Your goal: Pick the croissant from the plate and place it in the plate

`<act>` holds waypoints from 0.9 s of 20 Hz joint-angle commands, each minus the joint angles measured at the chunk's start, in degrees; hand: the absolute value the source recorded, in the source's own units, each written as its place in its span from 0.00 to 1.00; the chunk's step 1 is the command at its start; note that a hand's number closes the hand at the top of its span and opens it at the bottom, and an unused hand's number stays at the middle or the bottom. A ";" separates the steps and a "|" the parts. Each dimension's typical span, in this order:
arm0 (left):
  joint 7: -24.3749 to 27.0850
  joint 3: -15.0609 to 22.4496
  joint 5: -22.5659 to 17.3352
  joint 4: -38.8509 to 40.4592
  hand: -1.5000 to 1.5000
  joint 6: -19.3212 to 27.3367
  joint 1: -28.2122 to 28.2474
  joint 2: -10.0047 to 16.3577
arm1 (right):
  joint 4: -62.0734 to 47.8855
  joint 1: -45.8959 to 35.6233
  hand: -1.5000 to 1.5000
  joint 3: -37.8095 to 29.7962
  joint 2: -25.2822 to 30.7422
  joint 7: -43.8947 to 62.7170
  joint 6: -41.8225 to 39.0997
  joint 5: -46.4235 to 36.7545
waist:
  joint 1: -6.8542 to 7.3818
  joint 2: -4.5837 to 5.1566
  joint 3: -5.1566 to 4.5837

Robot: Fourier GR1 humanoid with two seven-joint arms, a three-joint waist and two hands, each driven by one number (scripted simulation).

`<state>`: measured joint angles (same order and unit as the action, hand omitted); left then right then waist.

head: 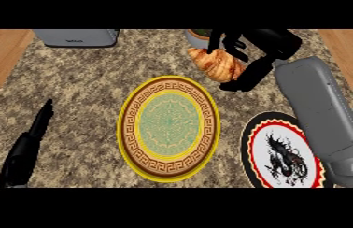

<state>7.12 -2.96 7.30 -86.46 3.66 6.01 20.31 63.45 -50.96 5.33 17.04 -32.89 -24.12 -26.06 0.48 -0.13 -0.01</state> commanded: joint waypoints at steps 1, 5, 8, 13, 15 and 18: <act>-1.89 -0.74 0.29 0.50 0.50 0.33 -2.35 -0.68 | 6.17 -0.59 1.00 2.68 -5.66 9.94 -3.19 0.44 | -0.59 -0.11 -0.02; -0.20 0.19 1.64 0.18 0.50 -0.05 -0.31 -1.56 | 6.72 3.51 1.00 7.41 -8.43 10.83 -2.11 -3.94 | -0.22 0.04 0.00; 0.73 -0.89 1.85 0.74 0.50 0.37 -0.84 -1.28 | 8.70 5.09 1.00 12.78 -12.92 15.35 -1.02 -7.73 | -0.28 0.02 -0.01; 1.12 -2.11 1.05 1.73 0.50 -1.99 -1.38 -0.73 | 5.32 7.38 1.00 18.07 -16.89 17.73 3.03 -10.60 | -0.04 0.10 0.00; 0.95 -2.04 1.30 -0.69 0.50 -2.21 0.70 -0.72 | 2.45 8.59 1.00 18.60 -16.95 14.50 2.42 -10.57 | 0.10 0.09 0.01; -0.03 -0.29 2.66 1.00 0.50 0.23 -1.79 -3.45 | -1.65 9.68 1.00 21.83 -17.00 22.01 5.33 0.39 | 0.84 0.21 0.01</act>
<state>7.51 -3.77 9.41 -84.94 2.87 3.95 18.31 63.58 -45.00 25.09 0.75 -15.55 -19.99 -31.73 1.10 0.10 -0.02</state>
